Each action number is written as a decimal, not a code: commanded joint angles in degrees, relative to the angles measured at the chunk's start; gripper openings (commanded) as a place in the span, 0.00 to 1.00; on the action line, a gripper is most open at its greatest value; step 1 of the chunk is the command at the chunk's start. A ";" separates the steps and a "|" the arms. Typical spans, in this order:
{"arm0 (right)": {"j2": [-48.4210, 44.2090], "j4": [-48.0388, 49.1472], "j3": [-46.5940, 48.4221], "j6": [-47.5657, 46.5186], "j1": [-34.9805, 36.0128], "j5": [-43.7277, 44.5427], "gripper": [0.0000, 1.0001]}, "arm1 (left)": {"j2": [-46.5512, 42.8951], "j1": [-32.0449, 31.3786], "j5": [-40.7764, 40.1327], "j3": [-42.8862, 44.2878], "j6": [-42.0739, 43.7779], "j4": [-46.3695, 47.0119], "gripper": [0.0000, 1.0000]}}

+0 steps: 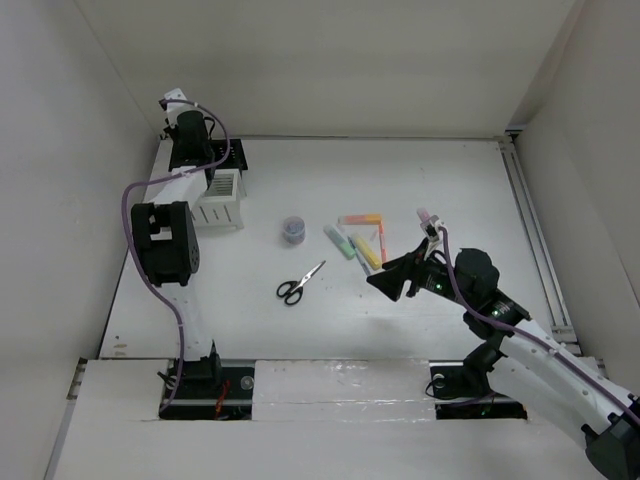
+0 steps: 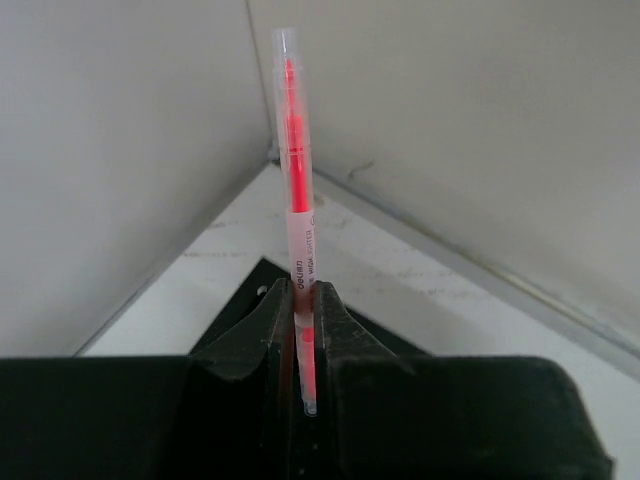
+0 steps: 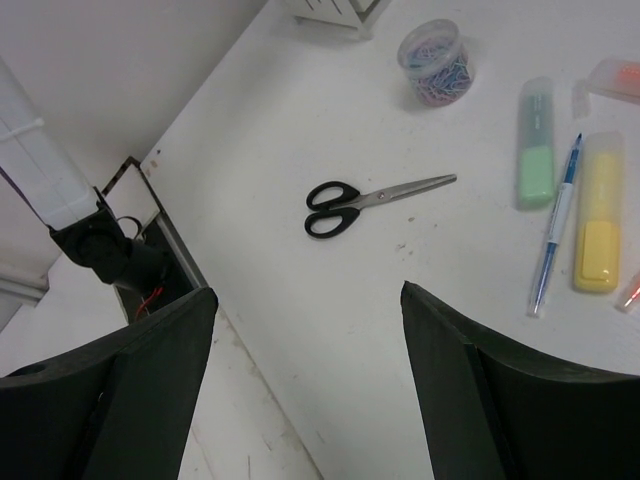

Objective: Sort the stationery into containers
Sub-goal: Place the stationery into the container

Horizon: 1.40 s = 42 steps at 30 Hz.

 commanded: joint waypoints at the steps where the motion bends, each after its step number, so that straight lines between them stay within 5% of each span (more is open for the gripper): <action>1: -0.53 2.23 2.28 -0.98 -0.27 -0.77 0.80 | 0.10 0.33 0.93 -3.07 -0.66 4.65 0.00; 15: -0.53 2.23 2.28 -0.98 -0.27 0.38 0.80 | 0.63 0.33 1.47 -5.46 -4.61 3.34 0.00; 23: -1.06 2.23 2.28 -0.98 -0.27 0.91 0.80 | 0.63 0.33 0.85 -4.75 -5.14 1.50 0.25; 32: 0.61 2.23 2.80 -1.68 -0.27 1.43 0.80 | -1.83 -0.37 0.85 -5.28 -5.14 0.97 0.39; 40: 8.51 -0.92 9.47 -6.25 -0.27 5.47 0.80 | -10.61 -4.68 -0.55 -1.60 -3.65 -1.66 0.73; 41: 9.65 -0.93 11.14 -6.78 -0.27 6.09 0.80 | -11.58 -4.68 -0.55 -1.59 -3.65 -1.67 0.96; 42: 11.84 -1.89 11.94 -7.39 -0.27 6.62 0.80 | -13.15 -5.38 -0.03 -0.46 -3.04 -3.58 1.00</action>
